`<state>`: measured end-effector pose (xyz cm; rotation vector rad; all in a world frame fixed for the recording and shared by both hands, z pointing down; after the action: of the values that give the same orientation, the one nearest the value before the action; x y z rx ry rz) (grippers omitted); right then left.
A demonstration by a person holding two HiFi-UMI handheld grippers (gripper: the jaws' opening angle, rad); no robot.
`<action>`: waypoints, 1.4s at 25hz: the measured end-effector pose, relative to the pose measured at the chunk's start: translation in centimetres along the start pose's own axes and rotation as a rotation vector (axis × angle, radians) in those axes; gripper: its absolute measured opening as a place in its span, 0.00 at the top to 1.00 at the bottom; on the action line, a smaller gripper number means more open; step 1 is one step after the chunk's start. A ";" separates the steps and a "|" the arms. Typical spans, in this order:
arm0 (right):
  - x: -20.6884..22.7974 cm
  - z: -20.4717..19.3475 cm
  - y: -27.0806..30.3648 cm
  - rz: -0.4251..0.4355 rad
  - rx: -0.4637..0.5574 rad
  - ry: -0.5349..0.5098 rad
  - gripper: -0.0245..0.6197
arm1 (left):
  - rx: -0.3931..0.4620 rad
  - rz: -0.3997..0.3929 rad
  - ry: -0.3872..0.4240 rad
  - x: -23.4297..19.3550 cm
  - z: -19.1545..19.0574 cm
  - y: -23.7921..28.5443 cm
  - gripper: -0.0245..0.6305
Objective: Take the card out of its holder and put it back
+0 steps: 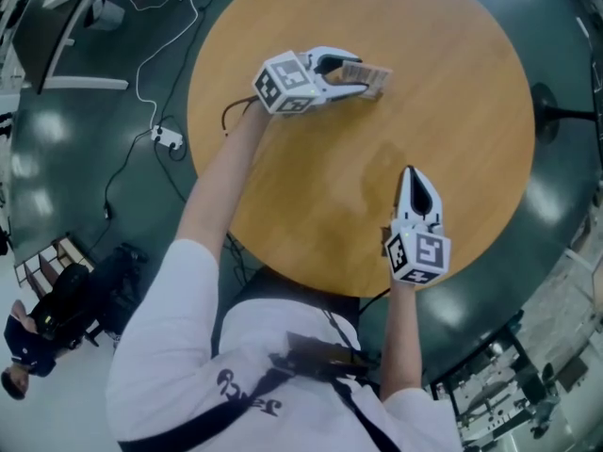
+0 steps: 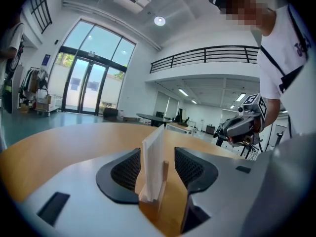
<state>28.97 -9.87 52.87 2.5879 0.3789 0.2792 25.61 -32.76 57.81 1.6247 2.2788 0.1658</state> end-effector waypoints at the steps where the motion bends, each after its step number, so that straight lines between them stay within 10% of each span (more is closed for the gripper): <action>1: 0.0 0.0 0.0 -0.001 0.000 0.001 0.93 | 0.001 -0.015 0.001 0.1 0.0 0.3 0.61; 10: 0.9 -0.6 0.0 -0.019 -0.012 0.015 0.93 | 0.001 -0.078 0.014 -0.2 -0.1 1.5 0.90; 24: -0.8 -0.4 -0.6 0.007 0.004 0.004 0.93 | -0.031 -0.171 0.058 1.7 1.2 0.6 0.92; 35: -0.9 2.4 -3.2 0.011 0.098 -0.009 0.93 | -0.027 -0.023 0.127 3.4 8.0 -4.6 0.92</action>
<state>28.10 -8.55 49.08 2.6871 0.3848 0.2586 23.18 -31.95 48.26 1.6169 2.3770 0.3007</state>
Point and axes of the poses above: the fingertips, and each gripper's own axes: y forward along the fingers, x to its right, z out of its top, the point moved 3 cm from there along -y, backward along the fingers, and after that the axes turned 6 degrees about -z, right-handed, at the moved point
